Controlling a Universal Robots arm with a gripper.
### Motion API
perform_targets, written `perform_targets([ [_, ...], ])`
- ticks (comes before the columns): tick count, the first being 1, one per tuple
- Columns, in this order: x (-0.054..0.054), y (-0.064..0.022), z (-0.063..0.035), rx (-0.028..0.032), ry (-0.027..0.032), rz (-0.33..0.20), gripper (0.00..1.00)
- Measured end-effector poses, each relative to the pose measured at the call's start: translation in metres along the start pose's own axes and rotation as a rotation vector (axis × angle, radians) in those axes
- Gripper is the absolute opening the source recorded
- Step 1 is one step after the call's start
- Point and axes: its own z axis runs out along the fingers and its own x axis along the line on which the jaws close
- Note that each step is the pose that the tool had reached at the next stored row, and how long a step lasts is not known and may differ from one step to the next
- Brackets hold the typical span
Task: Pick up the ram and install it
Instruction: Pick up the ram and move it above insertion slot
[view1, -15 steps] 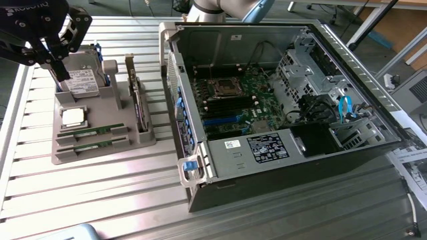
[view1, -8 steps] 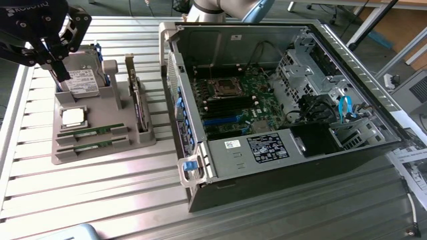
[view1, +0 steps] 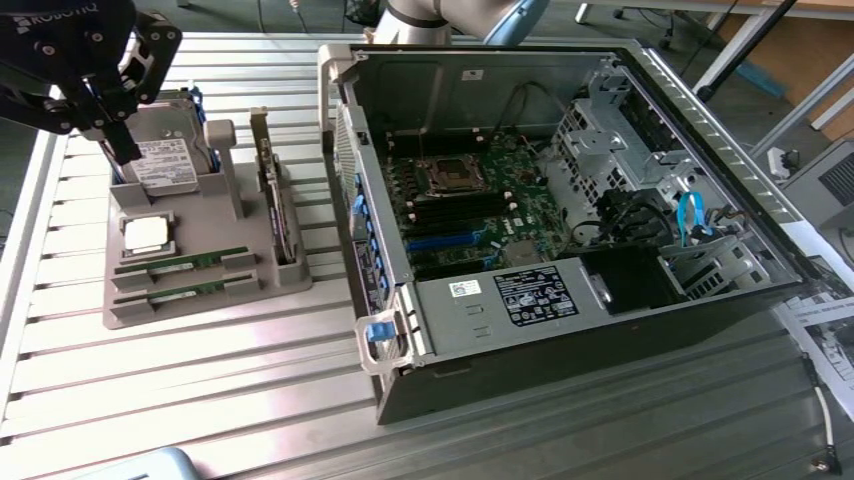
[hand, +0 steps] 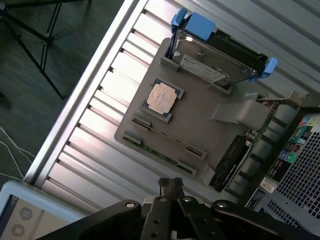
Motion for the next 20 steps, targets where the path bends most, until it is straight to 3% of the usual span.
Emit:
perform_targets([
  [20,0.0000,0.0000,0.0000,0.0123,0.0046,-0.116,0.10],
])
